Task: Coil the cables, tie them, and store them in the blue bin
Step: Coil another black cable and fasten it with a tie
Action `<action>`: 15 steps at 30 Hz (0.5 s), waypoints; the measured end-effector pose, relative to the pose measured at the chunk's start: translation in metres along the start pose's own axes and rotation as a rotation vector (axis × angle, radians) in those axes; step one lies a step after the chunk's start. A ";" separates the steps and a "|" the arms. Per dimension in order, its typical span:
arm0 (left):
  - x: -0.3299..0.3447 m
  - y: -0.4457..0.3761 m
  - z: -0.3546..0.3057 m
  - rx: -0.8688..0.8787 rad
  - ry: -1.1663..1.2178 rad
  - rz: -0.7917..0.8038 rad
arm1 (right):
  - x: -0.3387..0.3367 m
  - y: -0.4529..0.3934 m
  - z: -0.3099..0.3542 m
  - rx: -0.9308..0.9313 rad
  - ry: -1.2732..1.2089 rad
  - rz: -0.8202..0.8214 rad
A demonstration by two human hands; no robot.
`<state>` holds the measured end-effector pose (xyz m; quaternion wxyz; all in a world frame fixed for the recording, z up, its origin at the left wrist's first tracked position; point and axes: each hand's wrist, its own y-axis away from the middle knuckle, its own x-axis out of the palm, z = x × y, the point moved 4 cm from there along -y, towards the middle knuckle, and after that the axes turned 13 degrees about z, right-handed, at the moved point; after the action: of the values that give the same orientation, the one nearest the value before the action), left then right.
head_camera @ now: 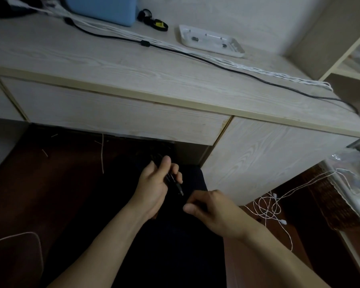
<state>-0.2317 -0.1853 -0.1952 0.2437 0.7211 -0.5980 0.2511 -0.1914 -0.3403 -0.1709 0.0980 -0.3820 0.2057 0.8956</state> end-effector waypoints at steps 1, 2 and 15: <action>0.002 0.001 0.001 0.023 -0.134 0.015 | 0.001 0.000 0.000 0.006 -0.002 0.020; 0.005 0.003 0.001 0.051 -0.290 0.031 | 0.002 0.000 0.000 0.009 0.000 0.045; 0.013 0.007 0.006 -0.246 -1.135 0.249 | -0.014 0.004 0.010 -0.039 -0.062 -0.321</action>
<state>-0.2364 -0.2000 -0.1911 -0.0637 0.6337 -0.7395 -0.2181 -0.1895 -0.3394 -0.1535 0.2387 -0.3840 0.1216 0.8836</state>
